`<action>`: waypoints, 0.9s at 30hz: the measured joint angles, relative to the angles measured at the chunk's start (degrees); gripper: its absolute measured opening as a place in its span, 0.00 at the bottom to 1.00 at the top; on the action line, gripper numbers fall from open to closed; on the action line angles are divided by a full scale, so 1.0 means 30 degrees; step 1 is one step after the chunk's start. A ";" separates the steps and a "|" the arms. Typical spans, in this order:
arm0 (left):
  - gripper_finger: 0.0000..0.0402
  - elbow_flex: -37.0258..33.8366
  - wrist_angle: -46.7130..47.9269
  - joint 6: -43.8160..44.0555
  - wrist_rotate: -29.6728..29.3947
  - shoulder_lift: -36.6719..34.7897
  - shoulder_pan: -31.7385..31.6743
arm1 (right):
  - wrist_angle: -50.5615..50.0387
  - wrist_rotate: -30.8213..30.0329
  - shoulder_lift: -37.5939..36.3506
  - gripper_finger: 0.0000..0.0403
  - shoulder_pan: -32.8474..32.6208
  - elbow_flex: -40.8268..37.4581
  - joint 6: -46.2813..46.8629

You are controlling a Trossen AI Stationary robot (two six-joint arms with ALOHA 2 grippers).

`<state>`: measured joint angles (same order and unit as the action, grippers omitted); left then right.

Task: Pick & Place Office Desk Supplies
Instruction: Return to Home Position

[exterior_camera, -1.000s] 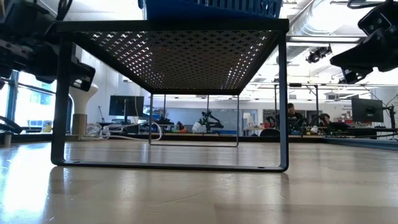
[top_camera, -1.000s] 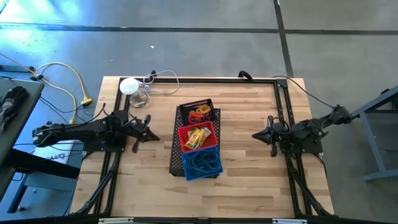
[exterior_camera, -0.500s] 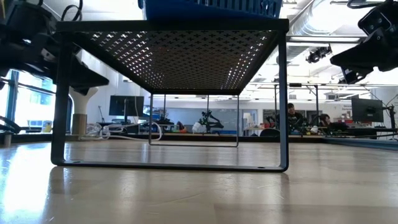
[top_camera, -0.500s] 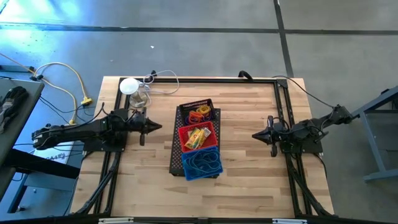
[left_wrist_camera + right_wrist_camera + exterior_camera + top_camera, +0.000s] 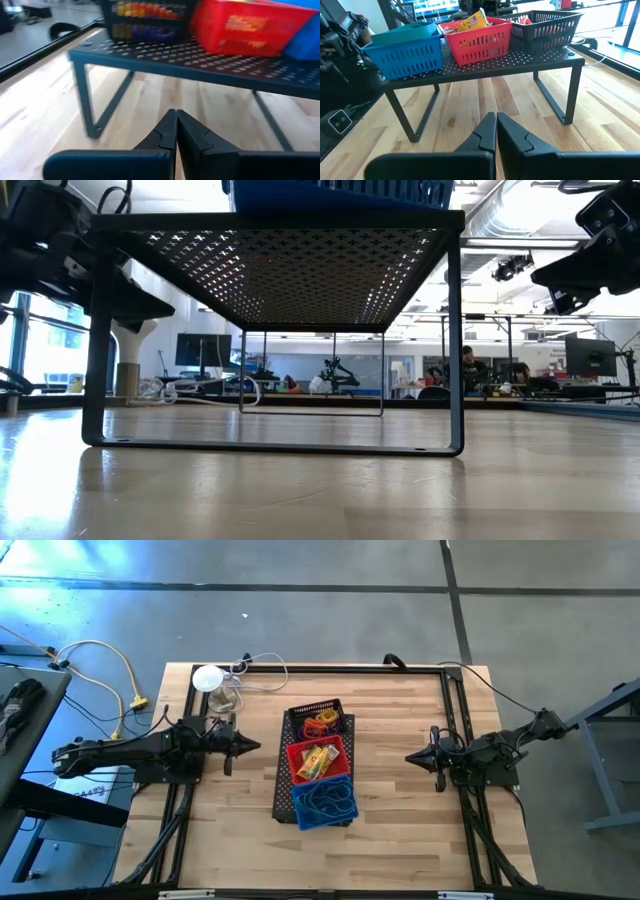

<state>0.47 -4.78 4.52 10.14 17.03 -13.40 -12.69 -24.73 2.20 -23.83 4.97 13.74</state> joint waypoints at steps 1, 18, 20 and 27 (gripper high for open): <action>0.00 -0.0003 0.0013 0.0001 0.0015 -0.0173 0.0248 | 0.0000 0.0000 0.0000 0.00 0.0000 0.0000 0.0000; 0.00 -0.0007 -0.0006 -0.0001 0.0036 -0.4114 0.3312 | 0.0007 0.0007 0.0000 0.00 0.0000 -0.0007 0.0000; 0.00 -0.0007 -0.0006 -0.0001 0.0039 -0.4114 0.3364 | 0.0007 0.0007 0.0000 0.00 0.0000 -0.0007 -0.0006; 0.00 -0.0004 -0.0006 -0.0001 0.0039 -0.4114 0.3400 | 0.0007 0.0007 0.0000 0.00 0.0000 -0.0007 -0.0004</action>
<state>0.46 -4.80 4.51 10.26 4.69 -3.20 -12.67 -24.71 2.20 -23.83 4.95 13.73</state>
